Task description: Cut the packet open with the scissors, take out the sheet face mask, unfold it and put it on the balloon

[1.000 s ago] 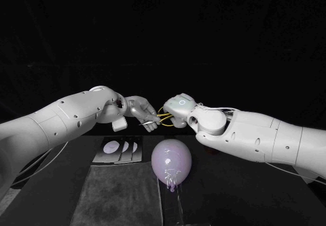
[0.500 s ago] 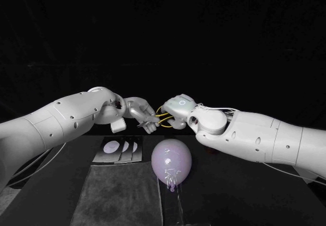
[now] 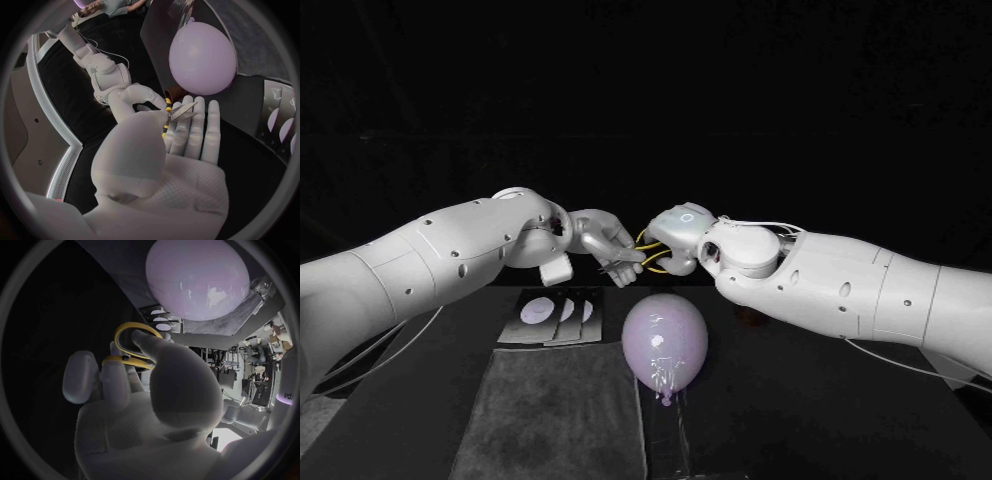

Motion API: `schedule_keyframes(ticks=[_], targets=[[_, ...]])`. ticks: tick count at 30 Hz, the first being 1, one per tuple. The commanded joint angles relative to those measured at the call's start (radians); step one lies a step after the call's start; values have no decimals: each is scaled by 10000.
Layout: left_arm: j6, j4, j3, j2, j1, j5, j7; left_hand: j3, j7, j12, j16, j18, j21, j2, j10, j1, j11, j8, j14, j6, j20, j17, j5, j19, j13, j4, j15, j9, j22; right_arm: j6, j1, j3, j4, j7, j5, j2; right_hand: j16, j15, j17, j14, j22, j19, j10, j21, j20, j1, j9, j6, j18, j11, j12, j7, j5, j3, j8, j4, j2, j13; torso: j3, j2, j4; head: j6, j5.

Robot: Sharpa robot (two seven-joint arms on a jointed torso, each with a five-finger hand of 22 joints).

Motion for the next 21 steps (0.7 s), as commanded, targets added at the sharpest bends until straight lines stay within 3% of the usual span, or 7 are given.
schedule_keyframes(ticks=[1, 10, 12, 13, 14, 17, 21], targets=[[97, 322, 57, 129, 43, 134, 700, 912, 35, -9, 42, 133, 46, 14, 61, -127, 1, 61, 31, -61, 12, 18, -9, 65, 10, -860, -23, 32, 9, 587, -19, -4, -7, 595, 218, 168, 77, -80, 25, 262, 26, 83, 130, 30, -30, 12, -20, 8, -141, -53, 73, 40, -22, -8, -23, 74, 54, 14, -1, 1, 4, -9, -25], [148, 669, 57, 92, 45, 4, 763, 973, 35, -6, 52, 135, 50, -9, 86, -190, -3, 85, 46, -68, 7, 47, -11, 73, 15, -893, -29, 104, 10, 1089, -20, -15, -204, 1153, 67, 352, 60, -87, -40, 235, 32, 69, 710, -18, -88, 273, 42, 597, -136, -109, 108, 45, -23, 378, 268, 165, 690, 5, -6, 3, 3, -17, -28], [129, 747, 58, 90, 46, -38, 800, 983, 33, -6, 53, 136, 51, -12, 89, -199, -4, 89, 48, -69, 6, 51, -11, 74, 16, -898, -30, 115, 10, 1349, -20, -20, -223, 1345, 74, 405, 51, -116, -50, 229, 39, 56, 1043, -41, -110, 395, 197, 1124, -132, -164, 160, 23, -15, 505, 590, 139, 993, 32, -5, 7, 8, -21, -26], [123, 762, 58, 90, 46, -45, 810, 983, 33, -6, 53, 136, 51, -12, 89, -199, -4, 89, 48, -69, 6, 51, -11, 74, 16, -898, -30, 115, 10, 1425, -20, -22, -224, 1386, 81, 415, 50, -117, -51, 229, 41, 57, 1079, -40, -111, 400, 208, 1153, -133, -166, 170, 22, -9, 508, 609, 135, 1004, 35, -4, 7, 8, -21, -25], [114, 783, 58, 87, 46, -55, 823, 983, 33, -6, 53, 136, 51, -12, 89, -199, -4, 89, 48, -69, 6, 51, -11, 74, 16, -898, -30, 115, 10, 1541, -20, -24, -223, 1446, 101, 430, 28, 29, -96, 219, 99, 89, 1673, 9, -50, 308, 367, 1455, -165, -189, 357, 14, 82, 457, 837, 182, 1065, 101, -1, 7, 9, -20, -22], [99, 818, 58, 80, 46, -72, 851, 1001, 31, -5, 56, 137, 53, -19, 98, -215, -7, 97, 54, -69, 2, 60, -11, 78, 18, -910, -32, 137, 10, 1744, -20, -31, -210, 1564, 190, 444, -3, 67, -168, 197, 174, 128, 2463, 70, 20, 285, 602, 1720, -176, -208, 573, 40, 12, 505, 1095, 211, 1244, 187, -3, 5, 2, -29, -25], [90, 838, 59, 66, 47, -82, 868, 1023, 32, -3, 60, 138, 56, -29, 109, -233, -12, 107, 61, -70, -1, 71, -11, 85, 20, -926, -36, 164, 12, 1807, -20, -35, -188, 1642, 362, 437, -29, -38, -210, 176, 235, 157, 3203, 118, -1, 336, 643, 1292, -175, -344, 773, 19, -33, 769, 924, 267, 1611, 280, 7, 2, -3, -29, 1]])
